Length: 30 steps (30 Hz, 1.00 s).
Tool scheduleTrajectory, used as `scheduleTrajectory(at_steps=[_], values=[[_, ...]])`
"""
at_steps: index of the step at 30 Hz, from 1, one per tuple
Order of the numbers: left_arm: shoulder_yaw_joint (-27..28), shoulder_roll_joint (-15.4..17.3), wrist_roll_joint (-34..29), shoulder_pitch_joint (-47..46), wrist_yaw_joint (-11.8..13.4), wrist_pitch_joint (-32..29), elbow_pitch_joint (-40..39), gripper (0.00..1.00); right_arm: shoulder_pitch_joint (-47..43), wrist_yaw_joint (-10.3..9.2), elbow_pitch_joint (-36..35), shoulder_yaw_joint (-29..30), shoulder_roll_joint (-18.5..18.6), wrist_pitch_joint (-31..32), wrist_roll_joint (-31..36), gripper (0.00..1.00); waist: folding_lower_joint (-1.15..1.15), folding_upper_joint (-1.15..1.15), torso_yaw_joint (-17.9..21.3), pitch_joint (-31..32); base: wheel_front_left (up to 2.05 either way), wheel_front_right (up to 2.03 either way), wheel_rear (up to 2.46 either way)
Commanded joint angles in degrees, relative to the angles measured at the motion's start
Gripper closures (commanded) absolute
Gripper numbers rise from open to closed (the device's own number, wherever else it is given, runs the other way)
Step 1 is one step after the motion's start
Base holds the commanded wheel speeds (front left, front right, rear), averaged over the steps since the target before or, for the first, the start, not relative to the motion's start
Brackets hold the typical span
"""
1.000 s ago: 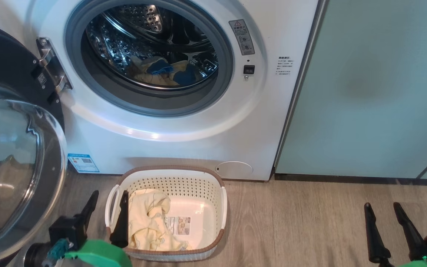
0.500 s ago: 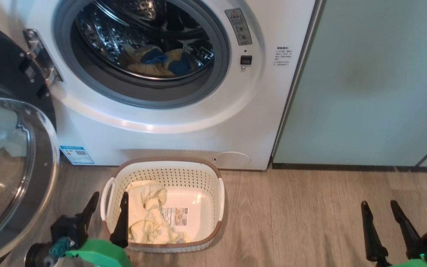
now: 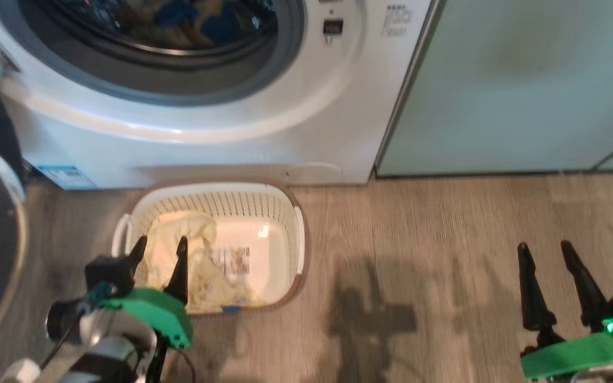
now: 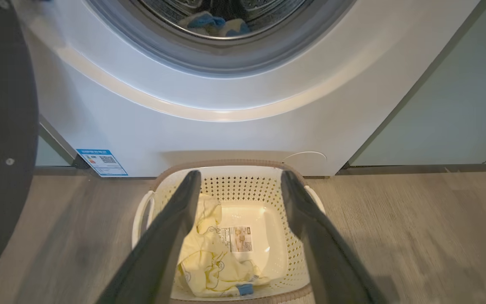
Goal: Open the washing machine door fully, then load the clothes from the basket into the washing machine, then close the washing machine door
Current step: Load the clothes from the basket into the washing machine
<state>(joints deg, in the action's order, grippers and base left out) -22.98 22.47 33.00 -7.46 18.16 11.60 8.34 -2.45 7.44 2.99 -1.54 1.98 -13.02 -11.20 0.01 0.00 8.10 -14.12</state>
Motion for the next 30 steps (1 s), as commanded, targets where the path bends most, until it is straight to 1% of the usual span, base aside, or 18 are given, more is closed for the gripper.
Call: scheduleTrajectory(at_steps=[1,11,18,26,30], values=[[1.7,0.8,0.2,-3.6,-0.5,0.0,-0.2,0.00,2.4,0.05,-2.1,-1.2,0.9,-0.8,-0.4,0.00,-0.01,0.00,1.2,-4.1,0.00,0.00,0.00],[-0.3,-1.4,1.0,-17.0,-6.7,-1.3,16.5,0.00,7.7,0.05,-2.6,-1.6,0.9,-1.8,-1.8,0.00,-0.01,0.00,2.7,-16.7,0.00,0.00,0.00],[0.8,-2.1,2.9,-26.9,-11.0,-1.5,28.9,0.00,12.0,0.05,-4.2,-2.5,0.9,-2.0,-3.4,0.00,-0.01,0.00,3.7,-25.4,0.00,0.00,0.00],[1.8,-0.6,3.6,-36.6,-14.9,-0.6,40.2,0.00,15.2,0.05,-6.3,-3.3,0.9,-2.0,-6.0,0.00,-0.01,0.00,5.6,-34.7,0.00,0.00,0.00],[1.8,0.4,3.5,-39.7,-16.1,-0.6,43.5,0.00,16.1,0.05,-6.9,-4.1,0.9,-2.0,-6.7,0.00,-0.01,0.00,6.4,-37.7,0.00,0.00,0.00]])
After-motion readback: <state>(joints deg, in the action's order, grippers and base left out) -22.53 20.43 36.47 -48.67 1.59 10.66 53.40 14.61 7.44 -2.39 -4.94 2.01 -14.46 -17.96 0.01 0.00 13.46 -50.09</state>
